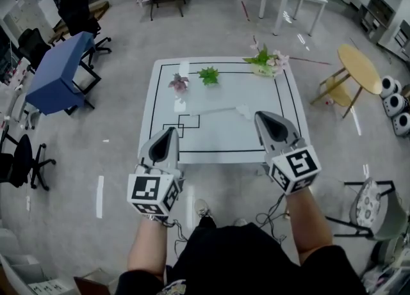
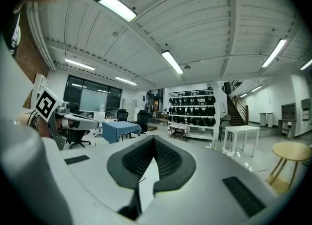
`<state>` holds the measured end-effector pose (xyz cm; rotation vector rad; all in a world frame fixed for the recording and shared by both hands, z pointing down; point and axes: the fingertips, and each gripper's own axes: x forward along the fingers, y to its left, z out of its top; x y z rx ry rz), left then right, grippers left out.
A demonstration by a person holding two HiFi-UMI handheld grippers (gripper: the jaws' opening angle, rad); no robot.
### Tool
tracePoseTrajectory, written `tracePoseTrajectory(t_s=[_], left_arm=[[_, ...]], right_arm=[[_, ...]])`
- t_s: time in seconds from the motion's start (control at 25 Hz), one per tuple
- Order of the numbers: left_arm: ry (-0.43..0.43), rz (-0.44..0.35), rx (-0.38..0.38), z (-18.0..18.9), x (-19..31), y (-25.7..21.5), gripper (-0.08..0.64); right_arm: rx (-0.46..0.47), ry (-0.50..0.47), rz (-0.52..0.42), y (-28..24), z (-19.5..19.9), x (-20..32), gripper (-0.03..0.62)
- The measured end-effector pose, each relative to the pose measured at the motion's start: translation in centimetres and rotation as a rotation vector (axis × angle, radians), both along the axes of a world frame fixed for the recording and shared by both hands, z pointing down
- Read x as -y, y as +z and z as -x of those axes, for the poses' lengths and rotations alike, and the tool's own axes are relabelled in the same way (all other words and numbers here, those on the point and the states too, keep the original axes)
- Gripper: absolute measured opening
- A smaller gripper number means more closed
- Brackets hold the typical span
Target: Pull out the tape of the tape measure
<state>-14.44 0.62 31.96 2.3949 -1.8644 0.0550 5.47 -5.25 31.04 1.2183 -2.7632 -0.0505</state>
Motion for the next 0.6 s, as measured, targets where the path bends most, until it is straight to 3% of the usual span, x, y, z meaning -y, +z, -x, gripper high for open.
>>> tracePoseTrajectory(t_s=[0.36, 0.6], left_arm=[[-0.046, 0.051, -0.008, -8.1, -6.8, 2.5, 0.003], [-0.078, 0.052, 0.004, -10.9, -10.3, 2.4, 0.003]], right_arm=[[-0.004, -0.06, 0.07, 3.1, -6.8, -5.5, -0.003], [0.021, -0.097, 0.084, 3.1, -8.9, -7.9, -0.003]])
